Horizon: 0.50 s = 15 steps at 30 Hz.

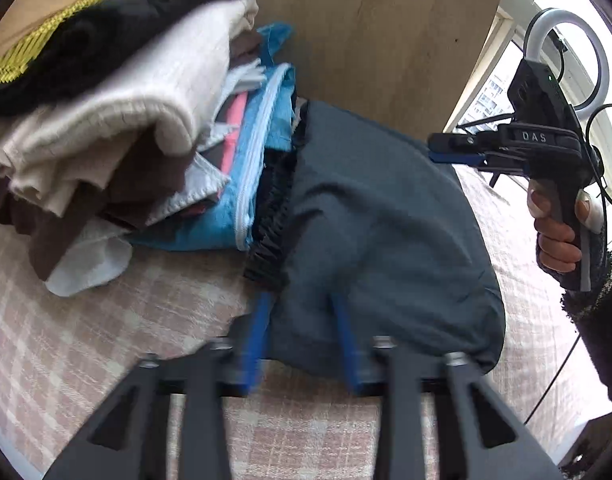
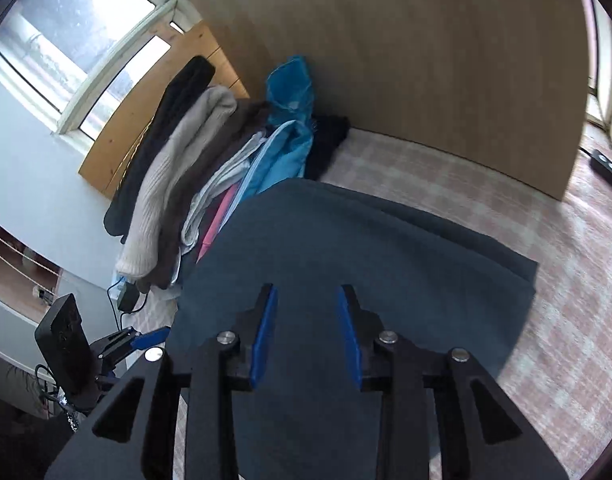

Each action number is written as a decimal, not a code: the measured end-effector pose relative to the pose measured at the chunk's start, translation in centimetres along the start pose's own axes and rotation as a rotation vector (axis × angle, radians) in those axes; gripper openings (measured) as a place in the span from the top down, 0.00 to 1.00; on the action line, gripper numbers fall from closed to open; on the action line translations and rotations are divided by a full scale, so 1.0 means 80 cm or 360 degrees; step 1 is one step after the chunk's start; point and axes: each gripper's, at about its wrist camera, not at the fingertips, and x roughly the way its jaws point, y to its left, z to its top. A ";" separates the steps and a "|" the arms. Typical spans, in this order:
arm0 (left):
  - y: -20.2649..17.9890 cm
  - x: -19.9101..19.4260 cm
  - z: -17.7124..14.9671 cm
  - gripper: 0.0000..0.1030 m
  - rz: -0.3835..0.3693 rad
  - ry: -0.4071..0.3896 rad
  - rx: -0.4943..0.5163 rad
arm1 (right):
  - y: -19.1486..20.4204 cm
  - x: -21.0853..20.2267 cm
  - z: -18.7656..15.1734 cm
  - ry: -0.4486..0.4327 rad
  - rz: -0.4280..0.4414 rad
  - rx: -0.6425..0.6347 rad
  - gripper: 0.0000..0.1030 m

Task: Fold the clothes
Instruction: 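Grasp the folded pants bundle with the right gripper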

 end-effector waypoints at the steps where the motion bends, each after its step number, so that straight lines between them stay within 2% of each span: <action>1: 0.005 0.003 -0.005 0.94 0.0038 0.0021 -0.0003 | 0.009 0.017 0.001 0.0044 -0.0027 -0.0026 0.70; 2: 0.011 0.003 -0.010 0.93 0.0093 0.0029 -0.0007 | 0.013 0.031 0.001 0.0081 -0.0060 -0.0026 0.70; 4: 0.024 -0.002 -0.018 0.87 0.0197 0.0022 -0.0037 | 0.000 0.021 -0.012 0.0062 -0.0043 0.0063 0.70; 6: 0.027 -0.022 -0.014 0.78 0.0238 -0.0059 -0.0063 | -0.016 0.001 -0.026 0.0018 0.0002 0.0166 0.70; 8: 0.017 -0.043 -0.004 0.70 0.0229 -0.0166 -0.0034 | -0.031 -0.031 -0.050 -0.0079 -0.0017 0.0258 0.60; 9: 0.012 -0.053 0.000 0.65 0.0224 -0.0220 -0.0019 | -0.041 -0.049 -0.067 -0.0143 -0.0047 0.0315 0.46; 10: -0.002 -0.059 0.008 0.59 0.0206 -0.0260 0.0038 | -0.052 -0.065 -0.085 -0.0199 -0.0068 0.0378 0.40; 12: -0.041 -0.060 0.026 0.53 0.0149 -0.0313 0.0202 | -0.073 -0.084 -0.116 -0.0243 -0.0056 0.0495 0.40; 15: -0.093 -0.032 0.049 0.50 0.0061 -0.0301 0.0421 | -0.095 -0.088 -0.136 -0.0240 -0.0062 0.0568 0.40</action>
